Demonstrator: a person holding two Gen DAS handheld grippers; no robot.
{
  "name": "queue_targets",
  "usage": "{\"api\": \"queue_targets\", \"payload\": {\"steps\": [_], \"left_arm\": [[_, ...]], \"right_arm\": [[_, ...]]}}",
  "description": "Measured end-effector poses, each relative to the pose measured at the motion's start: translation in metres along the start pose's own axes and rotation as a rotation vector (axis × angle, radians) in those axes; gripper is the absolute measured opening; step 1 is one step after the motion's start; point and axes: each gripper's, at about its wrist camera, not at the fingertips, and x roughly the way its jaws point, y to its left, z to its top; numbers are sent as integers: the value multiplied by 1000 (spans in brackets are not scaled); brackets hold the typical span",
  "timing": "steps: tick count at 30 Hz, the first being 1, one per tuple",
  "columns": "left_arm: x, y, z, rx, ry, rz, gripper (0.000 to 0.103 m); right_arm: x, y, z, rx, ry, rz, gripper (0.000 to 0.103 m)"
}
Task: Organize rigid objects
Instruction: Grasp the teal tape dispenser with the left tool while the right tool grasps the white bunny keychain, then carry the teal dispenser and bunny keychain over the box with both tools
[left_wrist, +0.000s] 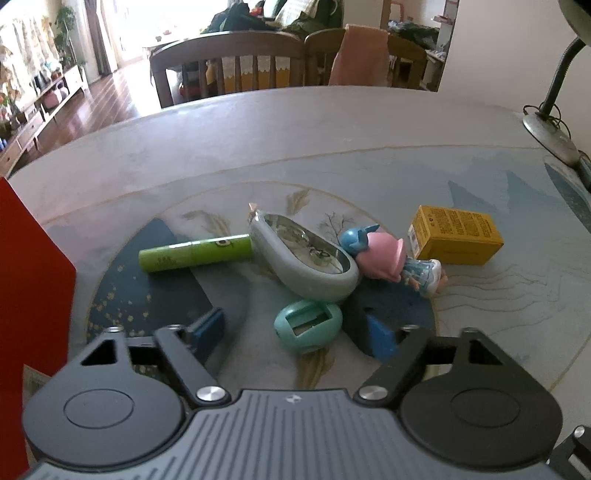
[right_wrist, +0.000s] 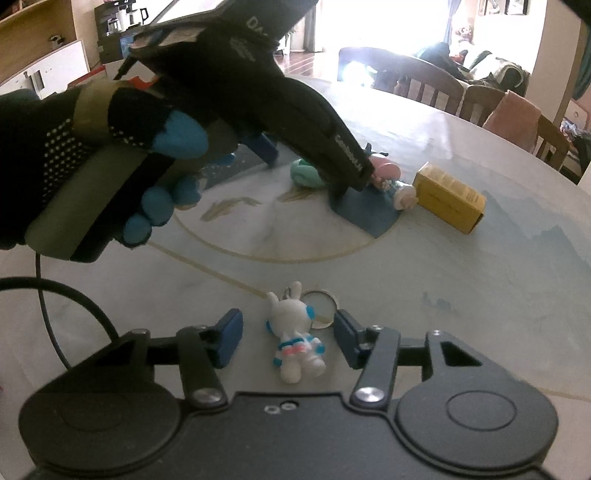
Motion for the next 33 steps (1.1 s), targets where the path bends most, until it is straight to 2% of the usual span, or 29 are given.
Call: {"api": "queue_targets", "payload": {"steps": [2, 4, 6, 7, 10, 19, 28, 33], "left_arm": [[0, 0, 0, -3, -4, 5, 72], [0, 0, 0, -8, -6, 2, 67], [-1, 0, 1, -10, -7, -3, 54], [-1, 0, 2, -11, -6, -10, 51], [-3, 0, 2, -13, 2, -15, 39], [-18, 5, -3, -8, 0, -24, 38], [-52, 15, -13, -9, -14, -18, 38], [-79, 25, -17, -25, -18, -68, 38]], "right_arm": [[0, 1, 0, -6, -3, -2, 51], [-1, 2, -1, -12, -7, -4, 43], [-2, 4, -1, -14, -8, -6, 37], [-2, 5, 0, -15, -9, -13, 31], [-3, 3, 0, 3, -5, -15, 27], [-17, -7, -1, 107, -19, -12, 26], [-49, -12, 2, 176, -61, -17, 26], [-67, -8, 7, 196, -85, -12, 26]]}}
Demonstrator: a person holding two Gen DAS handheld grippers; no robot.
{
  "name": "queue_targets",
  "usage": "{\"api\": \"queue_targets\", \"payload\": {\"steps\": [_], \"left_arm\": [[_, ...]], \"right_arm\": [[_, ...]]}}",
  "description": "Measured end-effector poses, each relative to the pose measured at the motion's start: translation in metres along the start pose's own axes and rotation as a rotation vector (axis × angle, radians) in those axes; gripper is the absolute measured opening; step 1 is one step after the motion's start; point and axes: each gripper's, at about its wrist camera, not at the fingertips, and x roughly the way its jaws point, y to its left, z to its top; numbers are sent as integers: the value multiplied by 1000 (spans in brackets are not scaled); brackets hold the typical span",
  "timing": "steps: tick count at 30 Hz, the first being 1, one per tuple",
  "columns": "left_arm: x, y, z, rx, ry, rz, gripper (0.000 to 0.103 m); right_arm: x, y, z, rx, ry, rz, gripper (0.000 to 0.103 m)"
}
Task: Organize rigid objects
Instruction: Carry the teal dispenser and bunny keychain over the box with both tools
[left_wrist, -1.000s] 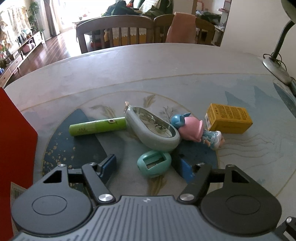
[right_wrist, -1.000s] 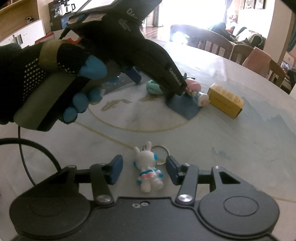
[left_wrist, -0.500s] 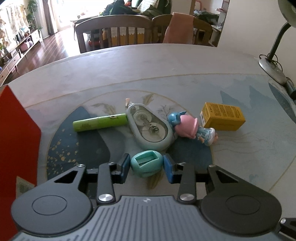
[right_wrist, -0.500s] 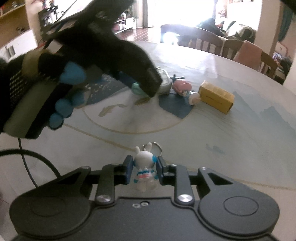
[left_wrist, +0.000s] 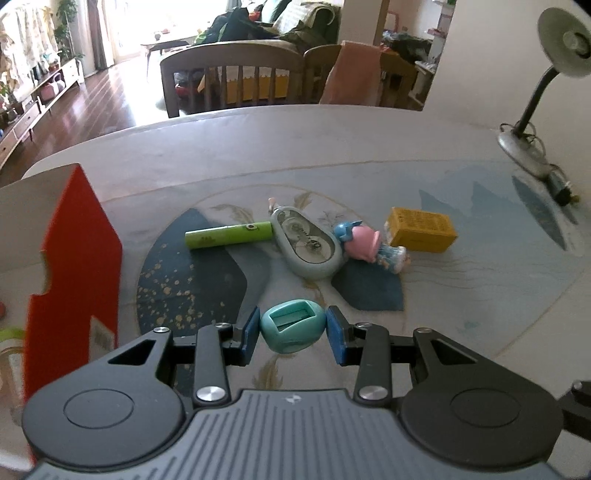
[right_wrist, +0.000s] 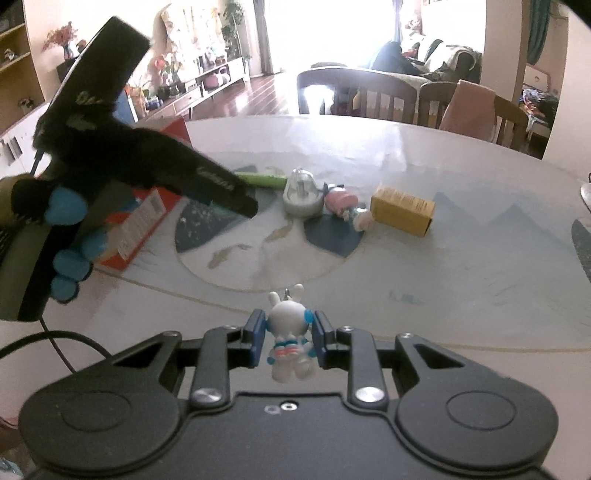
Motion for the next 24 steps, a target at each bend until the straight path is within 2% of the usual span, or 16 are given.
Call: {"api": "queue_targets", "payload": {"steps": [8, 16, 24], "left_arm": [[-44, 23, -7, -26, 0, -52, 38], [-83, 53, -11, -52, -32, -53, 38], [-112, 92, -12, -77, -73, -24, 38]], "right_arm": [[-25, 15, 14, 50, -36, 24, 26], [-41, 41, 35, 55, -68, 68, 26], [-43, 75, 61, 5, -78, 83, 26]]}}
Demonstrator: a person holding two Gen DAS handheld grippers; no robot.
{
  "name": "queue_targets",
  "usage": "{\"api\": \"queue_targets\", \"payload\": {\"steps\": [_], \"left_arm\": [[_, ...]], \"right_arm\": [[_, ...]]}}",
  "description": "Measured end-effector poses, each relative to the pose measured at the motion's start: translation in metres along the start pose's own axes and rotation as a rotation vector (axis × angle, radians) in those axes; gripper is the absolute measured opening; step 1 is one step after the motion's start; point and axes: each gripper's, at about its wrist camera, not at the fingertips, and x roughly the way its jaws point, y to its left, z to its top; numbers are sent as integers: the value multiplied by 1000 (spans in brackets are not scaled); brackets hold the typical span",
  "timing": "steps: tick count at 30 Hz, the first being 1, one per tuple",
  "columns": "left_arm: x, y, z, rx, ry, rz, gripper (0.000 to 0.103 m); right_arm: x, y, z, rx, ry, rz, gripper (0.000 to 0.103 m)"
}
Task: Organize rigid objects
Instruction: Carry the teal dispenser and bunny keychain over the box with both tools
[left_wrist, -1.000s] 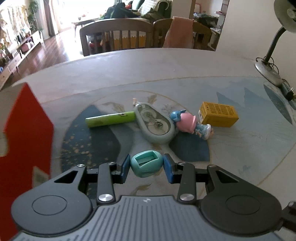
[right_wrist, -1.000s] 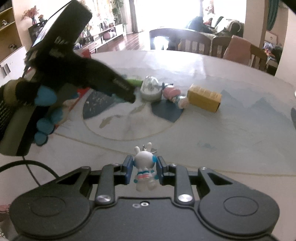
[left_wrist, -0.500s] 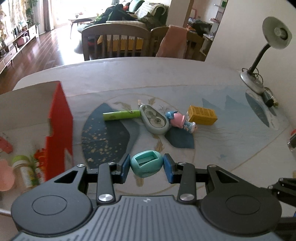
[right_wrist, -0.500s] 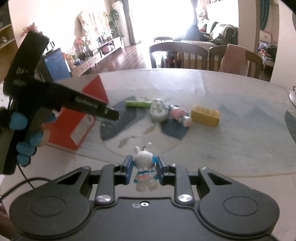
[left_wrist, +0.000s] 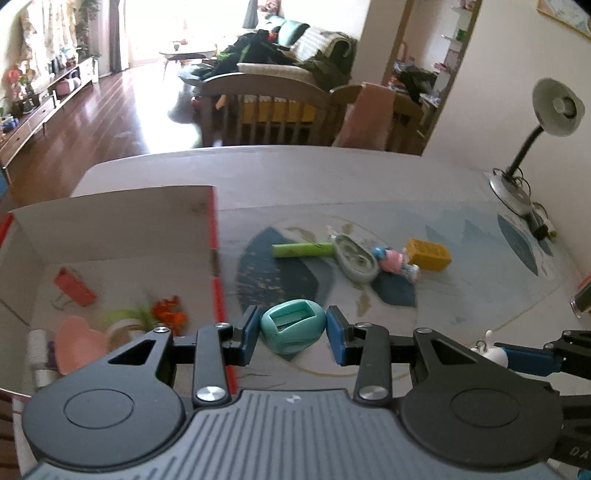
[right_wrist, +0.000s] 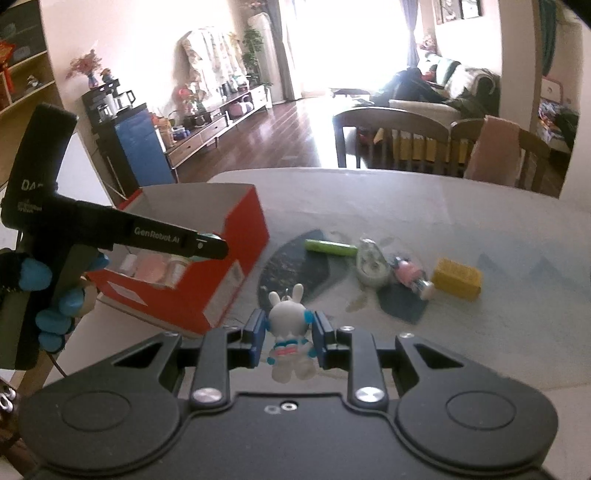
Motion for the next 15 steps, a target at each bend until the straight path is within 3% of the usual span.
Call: {"api": "queue_targets", "payload": {"steps": [15], "left_arm": [[-36, 86, 11, -40, -52, 63, 38]], "right_arm": [[31, 65, 46, -85, -32, 41, 26]]}}
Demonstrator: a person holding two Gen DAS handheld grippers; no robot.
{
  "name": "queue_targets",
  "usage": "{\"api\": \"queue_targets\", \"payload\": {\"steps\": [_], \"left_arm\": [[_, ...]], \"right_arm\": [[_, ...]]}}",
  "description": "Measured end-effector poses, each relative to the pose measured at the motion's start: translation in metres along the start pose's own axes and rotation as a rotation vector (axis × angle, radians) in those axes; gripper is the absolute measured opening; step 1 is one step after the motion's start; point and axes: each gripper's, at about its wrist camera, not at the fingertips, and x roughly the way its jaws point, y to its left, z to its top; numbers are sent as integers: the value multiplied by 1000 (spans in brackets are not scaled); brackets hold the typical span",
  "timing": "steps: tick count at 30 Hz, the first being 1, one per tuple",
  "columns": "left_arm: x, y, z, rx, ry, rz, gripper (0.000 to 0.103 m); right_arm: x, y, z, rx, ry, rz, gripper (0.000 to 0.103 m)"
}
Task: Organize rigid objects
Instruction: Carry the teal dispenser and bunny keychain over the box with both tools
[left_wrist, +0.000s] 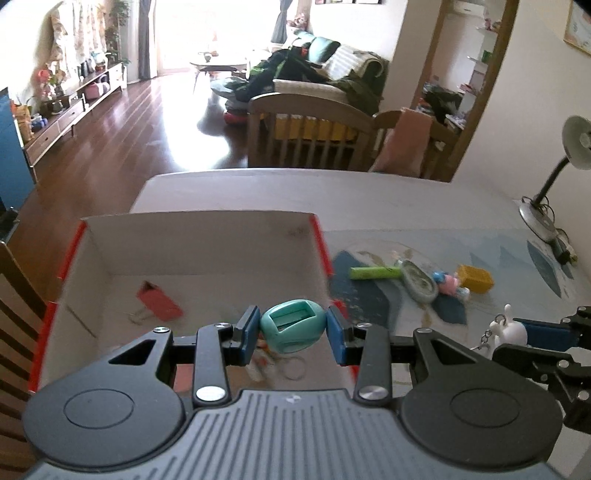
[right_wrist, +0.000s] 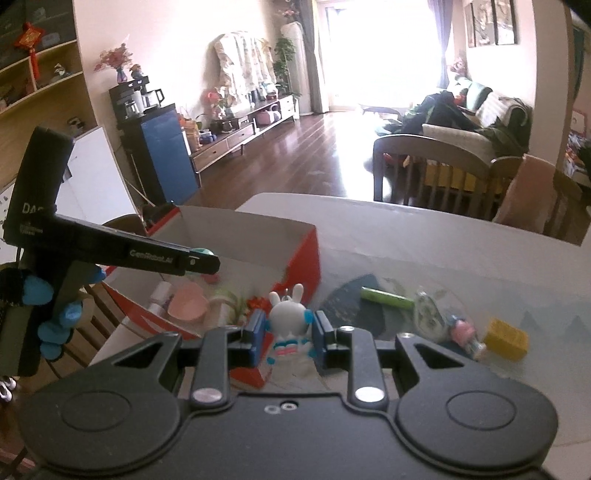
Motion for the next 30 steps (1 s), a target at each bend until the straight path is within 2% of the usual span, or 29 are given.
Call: {"api": "queue_targets", "payload": {"steps": [9, 19, 24, 30], "left_arm": [[1, 56, 4, -24, 1, 40, 38], [30, 112, 8, -40, 68, 82, 38], [51, 124, 9, -12, 103, 91, 38], [77, 116, 13, 47, 132, 69, 38]], "right_arm": [[34, 32, 30, -43, 2, 8, 26], [99, 56, 52, -81, 45, 5, 26], [135, 59, 55, -66, 91, -2, 26], [176, 60, 52, -85, 157, -31, 26]]}}
